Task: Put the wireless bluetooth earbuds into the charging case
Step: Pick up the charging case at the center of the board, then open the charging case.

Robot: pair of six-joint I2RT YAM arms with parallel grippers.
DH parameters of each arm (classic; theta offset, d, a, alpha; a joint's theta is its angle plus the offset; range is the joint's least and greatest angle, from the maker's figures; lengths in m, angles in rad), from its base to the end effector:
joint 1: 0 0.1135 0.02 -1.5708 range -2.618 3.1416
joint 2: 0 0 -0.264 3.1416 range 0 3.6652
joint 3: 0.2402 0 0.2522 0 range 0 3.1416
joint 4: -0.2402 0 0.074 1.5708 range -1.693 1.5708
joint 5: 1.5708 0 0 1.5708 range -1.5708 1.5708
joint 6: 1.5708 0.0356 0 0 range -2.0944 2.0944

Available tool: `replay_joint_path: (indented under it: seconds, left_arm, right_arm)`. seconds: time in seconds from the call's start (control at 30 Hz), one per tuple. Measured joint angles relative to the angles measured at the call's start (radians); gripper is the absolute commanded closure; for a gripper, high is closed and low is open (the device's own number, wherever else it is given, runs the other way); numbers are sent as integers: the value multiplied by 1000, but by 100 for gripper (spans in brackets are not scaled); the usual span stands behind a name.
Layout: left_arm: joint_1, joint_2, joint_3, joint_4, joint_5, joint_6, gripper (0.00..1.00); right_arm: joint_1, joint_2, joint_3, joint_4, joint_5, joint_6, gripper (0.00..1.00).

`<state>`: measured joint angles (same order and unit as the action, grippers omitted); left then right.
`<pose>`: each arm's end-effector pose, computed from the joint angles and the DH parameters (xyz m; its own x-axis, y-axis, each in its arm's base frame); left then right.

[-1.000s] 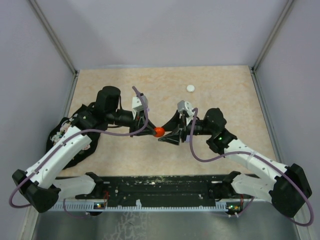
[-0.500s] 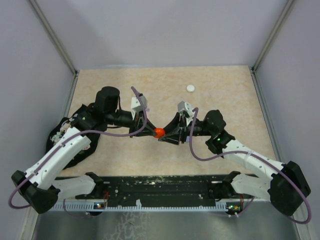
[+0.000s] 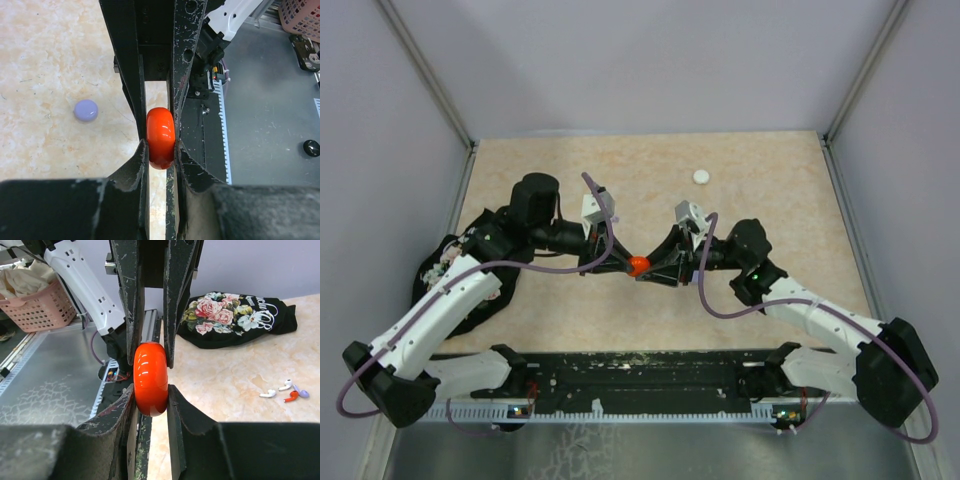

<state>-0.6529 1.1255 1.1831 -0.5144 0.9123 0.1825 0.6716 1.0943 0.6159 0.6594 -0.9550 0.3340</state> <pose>0.1683 -0.1641 0.3835 -0.1747 0.2735 -0.9459 0.9836 0.0053 -0.1802 0.1675 0.1702 0.3056 -0.1908 0.0903 -0.9775 -0.9796 -0.0816 0.1836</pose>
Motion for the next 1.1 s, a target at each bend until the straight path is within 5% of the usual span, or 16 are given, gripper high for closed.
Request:
replay_joint_path:
  seconds: [0.2,0.47,1.1]
  left_arm:
    - [-2,-16,-15,21,-28,-10,48]
    - [-2,-32,-37,63,-56,-29,37]
    - [-2,5,-49,92,-89,-41,38]
  right_arm:
    - [0,1,0,2,-7,-4,100]
    - [0,2,0,3,-10,-18,100]
    - [0,22,0,14,-3,-29,100]
